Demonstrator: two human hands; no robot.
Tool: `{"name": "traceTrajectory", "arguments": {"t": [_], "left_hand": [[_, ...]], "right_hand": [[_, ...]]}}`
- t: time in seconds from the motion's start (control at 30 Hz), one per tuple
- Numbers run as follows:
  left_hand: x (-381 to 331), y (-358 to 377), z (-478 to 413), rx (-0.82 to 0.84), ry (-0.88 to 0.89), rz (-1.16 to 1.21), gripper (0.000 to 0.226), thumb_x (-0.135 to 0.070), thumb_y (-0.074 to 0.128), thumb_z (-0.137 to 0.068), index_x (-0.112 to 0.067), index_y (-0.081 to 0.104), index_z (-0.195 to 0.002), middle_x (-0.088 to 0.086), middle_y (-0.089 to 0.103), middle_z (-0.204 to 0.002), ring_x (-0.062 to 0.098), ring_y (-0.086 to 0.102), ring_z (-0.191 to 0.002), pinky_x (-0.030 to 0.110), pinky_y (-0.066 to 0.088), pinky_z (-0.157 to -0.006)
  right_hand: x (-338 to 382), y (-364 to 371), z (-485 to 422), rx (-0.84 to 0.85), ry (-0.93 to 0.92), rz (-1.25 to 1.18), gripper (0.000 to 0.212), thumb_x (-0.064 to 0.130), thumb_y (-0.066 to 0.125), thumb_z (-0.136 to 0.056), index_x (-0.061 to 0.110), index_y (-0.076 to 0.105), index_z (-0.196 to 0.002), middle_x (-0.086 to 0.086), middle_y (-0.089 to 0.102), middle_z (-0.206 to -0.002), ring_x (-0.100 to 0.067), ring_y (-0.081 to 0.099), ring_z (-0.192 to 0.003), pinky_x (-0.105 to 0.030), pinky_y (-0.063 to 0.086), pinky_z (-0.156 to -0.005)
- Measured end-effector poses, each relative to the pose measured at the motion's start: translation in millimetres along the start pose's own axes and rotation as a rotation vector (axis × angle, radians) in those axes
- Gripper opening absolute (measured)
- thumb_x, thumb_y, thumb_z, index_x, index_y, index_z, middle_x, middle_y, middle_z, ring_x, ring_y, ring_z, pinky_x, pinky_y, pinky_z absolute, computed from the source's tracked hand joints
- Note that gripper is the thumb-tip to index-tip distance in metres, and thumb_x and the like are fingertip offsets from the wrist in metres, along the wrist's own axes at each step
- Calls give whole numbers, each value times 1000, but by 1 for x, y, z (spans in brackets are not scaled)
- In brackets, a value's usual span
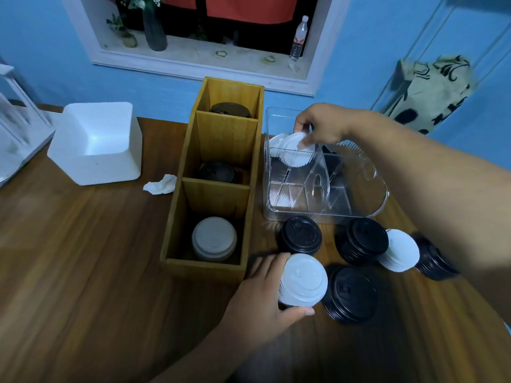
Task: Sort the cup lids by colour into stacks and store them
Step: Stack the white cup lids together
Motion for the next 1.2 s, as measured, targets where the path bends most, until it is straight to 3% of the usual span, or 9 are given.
{"name": "traceTrajectory", "arguments": {"t": [0.23, 0.4, 0.5, 0.7, 0.8, 0.9, 0.97, 1.1, 1.2], "left_hand": [[1, 0, 0, 7, -12, -7, 94, -73, 72, -71, -40, 27, -148, -28, 36, -140, -8, 27, -131, 13, 29, -101], [2, 0, 0, 7, -32, 25, 92, -70, 75, -70, -44, 28, -145, -28, 38, -138, -8, 30, -130, 12, 30, -100], [4, 2, 1, 5, -40, 28, 94, -67, 79, -70, -44, 27, -145, -26, 40, -140, -6, 33, -130, 12, 30, -102], [6, 4, 2, -19, -43, 10, 97, -65, 81, -71, -34, 33, -151, -15, 44, -148, -3, 36, -130, 6, 19, -104], [4, 3, 2, -24, -33, -2, 97, -62, 82, -71, -33, 34, -150, -13, 46, -147, -4, 34, -125, 14, 25, -105], [1, 2, 2, -24, -28, -3, 95, -61, 83, -70, -33, 37, -149, -13, 47, -144, -4, 33, -124, 22, 31, -104], [1, 3, 2, -24, -33, 1, 94, -60, 83, -70, -32, 38, -148, -12, 48, -143, -2, 35, -124, 24, 34, -104], [1, 3, 3, -28, -45, 12, 95, -59, 84, -69, -30, 39, -148, -10, 49, -143, 6, 41, -130, 30, 37, -107], [0, 3, 2, -21, -33, 7, 93, -60, 83, -70, -31, 39, -147, -12, 48, -141, 2, 38, -126, 28, 37, -105]], "right_hand": [[-8, -23, 60, -116, 58, -551, 20, 15, 70, -95, -4, 61, -99, -3, 65, -86, -6, 65, -69, -22, 57, -69], [-9, 15, 161, -215, 85, -1053, 6, 6, 56, -100, 2, 60, -98, -15, 69, -82, -22, 63, -74, -25, 56, -70], [-7, 62, 240, -295, 177, -1232, 20, 12, 56, -99, -3, 59, -111, -12, 58, -73, -19, 52, -67, -25, 47, -62], [-24, 173, 358, -424, 529, -1539, 30, 16, 53, -99, 13, 65, -126, -13, 40, -66, -18, 37, -59, -27, 35, -59], [-38, 218, 392, -427, 739, -1484, 25, 17, 55, -101, 17, 69, -122, -14, 41, -66, -20, 38, -60, -32, 33, -61], [-43, 233, 407, -378, 837, -1112, 19, 20, 59, -102, 19, 67, -119, -5, 59, -66, -16, 52, -57, -30, 41, -59], [-43, 229, 409, -358, 838, -767, 27, 34, 63, -98, 24, 66, -123, 5, 67, -90, -11, 62, -75, -27, 46, -71], [-28, 219, 401, -360, 666, -580, 63, 54, 74, -84, 33, 53, -140, 13, 51, -132, -10, 48, -119, -30, 38, -102], [-10, 222, 386, -293, 487, -445, 70, 54, 77, -79, 33, 51, -142, 21, 49, -138, -9, 40, -128, -28, 35, -106]]}}
Point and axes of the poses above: each hand's wrist, its own z-axis away from the middle knuckle, its own y-axis out of the palm, x = y × z, the point moved 7 cm from there along -z, towards the middle knuckle
